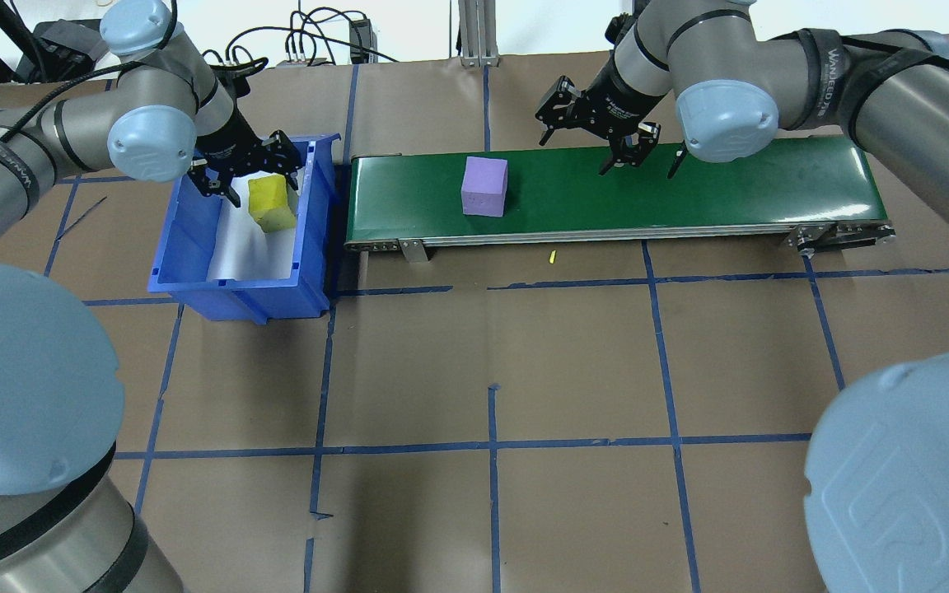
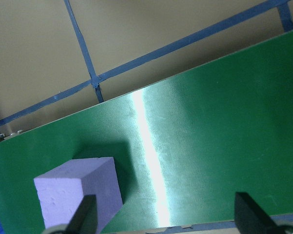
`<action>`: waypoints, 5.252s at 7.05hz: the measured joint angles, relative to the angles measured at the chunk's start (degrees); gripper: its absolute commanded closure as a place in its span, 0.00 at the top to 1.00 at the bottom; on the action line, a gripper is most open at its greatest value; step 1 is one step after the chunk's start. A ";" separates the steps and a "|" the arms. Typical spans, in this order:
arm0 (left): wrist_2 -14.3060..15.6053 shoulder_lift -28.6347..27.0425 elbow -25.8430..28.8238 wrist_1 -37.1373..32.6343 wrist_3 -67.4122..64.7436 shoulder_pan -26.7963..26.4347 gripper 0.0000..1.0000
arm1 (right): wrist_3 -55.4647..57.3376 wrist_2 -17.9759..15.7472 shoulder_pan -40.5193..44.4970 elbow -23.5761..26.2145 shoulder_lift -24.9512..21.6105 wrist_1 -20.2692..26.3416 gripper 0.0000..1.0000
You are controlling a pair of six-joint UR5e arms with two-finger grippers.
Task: Move block left to right into plate
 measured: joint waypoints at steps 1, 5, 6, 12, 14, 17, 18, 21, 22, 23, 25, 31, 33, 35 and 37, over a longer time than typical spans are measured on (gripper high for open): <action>0.14 0.06 -0.31 -0.03 0.91 0.00 0.51 | 0.21 0.03 0.28 0.54 0.02 -0.02 1.00; 1.31 4.86 1.23 -6.24 4.76 -0.04 0.44 | 0.18 0.23 0.84 1.79 0.16 -0.27 1.00; 1.84 7.61 1.46 -8.34 5.47 -0.04 0.43 | -0.04 0.65 0.84 1.70 0.28 -0.45 1.00; -0.73 17.57 0.36 -14.48 8.19 -6.79 0.44 | -3.09 0.61 0.70 0.50 3.86 -3.01 0.65; -1.01 13.56 0.37 -7.73 8.75 -10.18 0.44 | -7.39 -2.40 0.60 0.96 5.63 -4.39 0.38; -0.99 10.09 0.48 -3.44 8.15 -13.36 0.44 | -26.23 -10.42 -3.14 0.92 1.99 -3.88 0.38; -1.08 8.71 0.48 -2.04 8.12 -13.71 0.44 | -41.52 -15.33 -7.85 2.09 -1.20 -2.67 0.40; -1.17 6.06 0.29 1.54 8.12 -13.97 0.47 | -80.77 -20.08 -28.68 6.67 -8.00 -0.16 0.40; -1.19 5.53 0.27 2.43 7.56 -14.08 0.47 | -90.50 -20.15 -35.84 7.71 -8.31 -0.05 0.40; -1.21 4.92 0.27 3.38 6.65 -14.37 0.47 | -98.75 -19.79 -42.96 9.43 -8.13 -0.17 0.41; -1.10 3.74 0.05 4.16 5.65 -15.03 0.78 | -110.14 -17.13 -55.68 13.67 -6.52 -1.38 0.71; 0.71 12.81 -0.72 -3.04 4.12 -14.25 1.00 | -109.48 -15.89 -62.85 15.06 -5.06 -1.31 0.98; 3.19 21.67 -1.26 -14.14 6.26 -9.24 1.00 | -97.50 -13.22 -52.87 14.82 -9.23 0.70 0.95; 4.85 30.27 -4.16 -22.41 11.70 -3.41 1.00 | -80.93 -11.00 -41.09 14.50 -11.21 1.90 0.99; 4.65 36.05 -5.28 -27.74 12.32 -2.19 1.00 | -61.96 -10.64 -29.21 13.01 -11.34 1.92 1.00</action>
